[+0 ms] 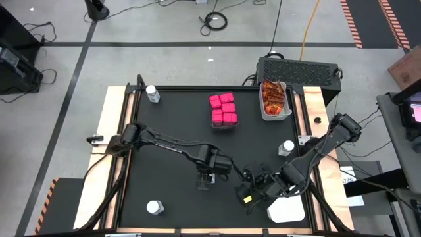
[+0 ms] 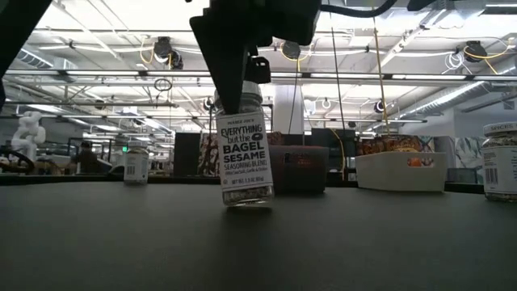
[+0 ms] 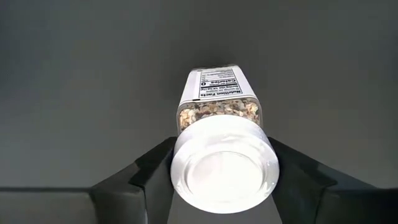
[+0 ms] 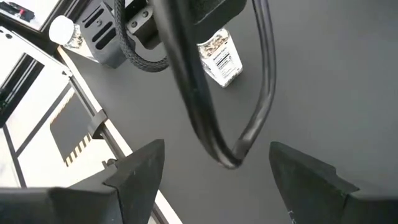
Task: Sort spices by type
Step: Put the white seasoning bottle into the bottom white bin
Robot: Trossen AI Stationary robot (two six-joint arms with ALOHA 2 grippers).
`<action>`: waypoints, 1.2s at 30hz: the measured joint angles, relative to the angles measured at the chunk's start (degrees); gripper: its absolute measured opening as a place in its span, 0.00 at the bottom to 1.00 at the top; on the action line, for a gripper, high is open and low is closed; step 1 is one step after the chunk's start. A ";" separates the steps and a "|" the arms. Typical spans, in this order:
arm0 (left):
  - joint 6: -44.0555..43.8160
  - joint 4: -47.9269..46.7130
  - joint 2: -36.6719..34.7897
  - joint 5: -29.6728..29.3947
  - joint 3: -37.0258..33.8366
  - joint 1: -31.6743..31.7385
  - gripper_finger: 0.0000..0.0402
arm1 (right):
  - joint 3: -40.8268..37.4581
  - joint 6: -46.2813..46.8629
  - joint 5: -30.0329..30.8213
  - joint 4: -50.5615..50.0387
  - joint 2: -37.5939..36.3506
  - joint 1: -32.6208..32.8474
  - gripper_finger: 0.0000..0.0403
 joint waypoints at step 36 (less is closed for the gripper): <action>3.03 -5.81 -15.48 -4.89 -0.72 1.38 0.64 | 0.00 -2.54 3.58 4.67 0.00 -0.45 0.70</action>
